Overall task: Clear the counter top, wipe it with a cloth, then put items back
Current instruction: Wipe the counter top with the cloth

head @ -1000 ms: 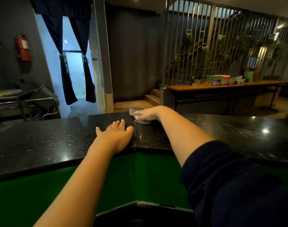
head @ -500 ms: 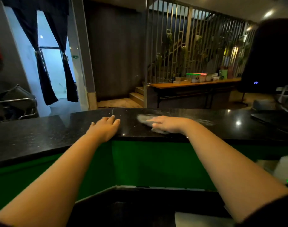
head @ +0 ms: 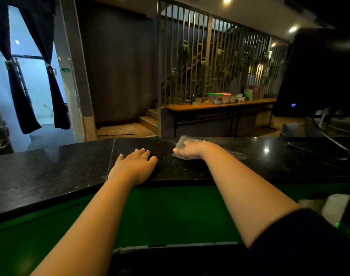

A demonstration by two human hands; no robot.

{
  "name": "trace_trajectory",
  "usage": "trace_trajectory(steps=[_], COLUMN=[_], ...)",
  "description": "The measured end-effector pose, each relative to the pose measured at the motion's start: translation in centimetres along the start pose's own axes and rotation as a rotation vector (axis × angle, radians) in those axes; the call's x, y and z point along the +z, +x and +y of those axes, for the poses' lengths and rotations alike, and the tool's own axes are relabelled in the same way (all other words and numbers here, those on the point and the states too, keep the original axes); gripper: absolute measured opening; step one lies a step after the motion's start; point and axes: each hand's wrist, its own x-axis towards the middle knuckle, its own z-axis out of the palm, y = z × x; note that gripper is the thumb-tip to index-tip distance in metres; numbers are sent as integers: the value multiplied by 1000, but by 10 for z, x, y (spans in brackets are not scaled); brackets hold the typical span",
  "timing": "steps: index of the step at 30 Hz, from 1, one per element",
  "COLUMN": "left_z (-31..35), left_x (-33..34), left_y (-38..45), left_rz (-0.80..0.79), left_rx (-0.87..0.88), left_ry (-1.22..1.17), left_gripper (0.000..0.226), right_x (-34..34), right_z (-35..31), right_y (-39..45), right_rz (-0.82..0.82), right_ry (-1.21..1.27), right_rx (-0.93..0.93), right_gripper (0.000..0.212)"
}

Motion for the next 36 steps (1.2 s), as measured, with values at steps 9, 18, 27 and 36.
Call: trace_trajectory(steps=[9,18,27,36], left_z=[2,10,31,91], left_x=[1,-15,-13,-13], left_y=[0,-23,-22,-8], left_rz=[78,112,192,50], left_rx=[-13,-25,-146,-20], left_ry=[-141,-116,-382,-230], left_gripper=[56,32,57,66], right_x=[-24,-5,28,18], right_z=[-49,-11,6,75], right_y=[54,-43,-145,-135], right_rz=[-158,-131,122,116], right_ry=[19,137,158,133], right_rx=[-124,-334,-358,279], right_gripper=[59,47,39,74])
